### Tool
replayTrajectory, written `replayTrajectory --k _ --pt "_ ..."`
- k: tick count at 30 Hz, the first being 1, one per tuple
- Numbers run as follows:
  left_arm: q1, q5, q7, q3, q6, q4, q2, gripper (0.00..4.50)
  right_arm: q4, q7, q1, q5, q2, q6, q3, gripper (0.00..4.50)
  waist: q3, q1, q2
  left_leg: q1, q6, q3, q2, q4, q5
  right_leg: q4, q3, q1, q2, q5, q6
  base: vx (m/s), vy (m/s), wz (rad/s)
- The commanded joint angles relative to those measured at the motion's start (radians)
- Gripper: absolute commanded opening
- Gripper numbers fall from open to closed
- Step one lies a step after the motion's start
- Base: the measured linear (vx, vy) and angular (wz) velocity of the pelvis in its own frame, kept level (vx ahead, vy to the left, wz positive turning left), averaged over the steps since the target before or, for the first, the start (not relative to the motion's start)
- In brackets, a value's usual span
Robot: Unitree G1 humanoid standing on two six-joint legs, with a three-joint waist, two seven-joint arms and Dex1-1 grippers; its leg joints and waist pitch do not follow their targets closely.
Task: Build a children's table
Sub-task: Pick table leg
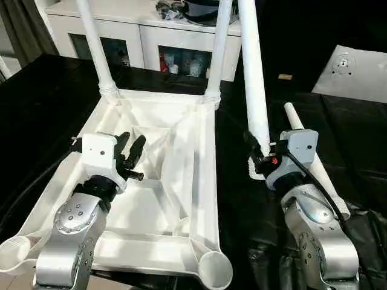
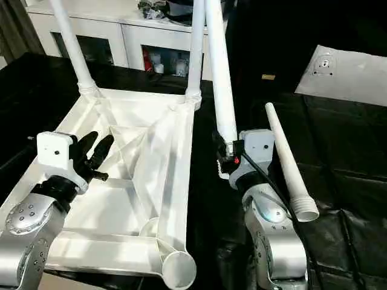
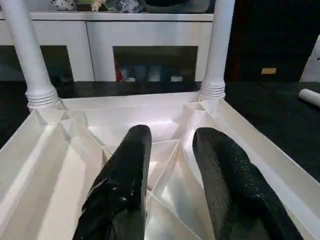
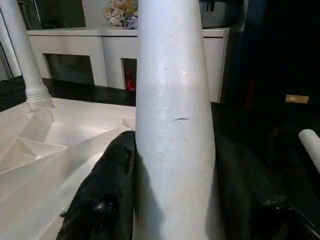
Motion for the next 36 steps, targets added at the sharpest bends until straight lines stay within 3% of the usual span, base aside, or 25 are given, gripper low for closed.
replayTrajectory --k 1,36 --pt "-0.002 0.007 0.006 0.002 -0.004 -0.011 -0.002 1.66 -0.011 0.005 0.0 -0.001 -0.003 -0.012 -0.002 1.89 -0.05 0.0 0.001 0.0 -0.023 0.014 0.009 -0.068 -0.168 -0.087 0.035 0.038 -0.051 -0.142 -0.087 0.0 0.0 0.0" --pt "-0.002 0.007 0.006 0.002 -0.004 -0.011 -0.002 1.66 -0.011 0.005 0.0 -0.001 -0.003 -0.012 -0.002 1.89 -0.05 0.001 0.001 0.0 -0.023 0.014 0.009 -0.068 -0.163 -0.086 0.034 0.039 -0.051 -0.135 -0.086 0.0 0.0 0.0"
